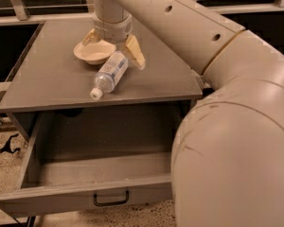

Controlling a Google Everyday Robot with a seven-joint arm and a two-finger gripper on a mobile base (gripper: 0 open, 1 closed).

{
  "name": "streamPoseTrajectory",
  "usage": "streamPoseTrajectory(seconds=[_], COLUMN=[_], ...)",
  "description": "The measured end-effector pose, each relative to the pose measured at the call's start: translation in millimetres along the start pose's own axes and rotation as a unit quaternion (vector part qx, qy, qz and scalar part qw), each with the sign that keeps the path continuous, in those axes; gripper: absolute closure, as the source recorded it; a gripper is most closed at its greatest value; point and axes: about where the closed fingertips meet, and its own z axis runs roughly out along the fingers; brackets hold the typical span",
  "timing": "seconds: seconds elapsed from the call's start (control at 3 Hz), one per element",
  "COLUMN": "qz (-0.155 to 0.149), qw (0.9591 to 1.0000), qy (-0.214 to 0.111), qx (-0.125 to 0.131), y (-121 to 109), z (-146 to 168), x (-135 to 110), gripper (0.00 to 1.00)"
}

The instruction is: Place blue plastic bottle into top drawer

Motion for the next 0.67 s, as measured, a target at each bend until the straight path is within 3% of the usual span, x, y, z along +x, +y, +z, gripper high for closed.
streamPoseTrajectory(seconds=[0.67], qz=[-0.014], qw=[0.9994], qy=[-0.021], qx=[-0.025], y=[-7.5], z=[31.5], x=[-2.0], gripper=[0.0])
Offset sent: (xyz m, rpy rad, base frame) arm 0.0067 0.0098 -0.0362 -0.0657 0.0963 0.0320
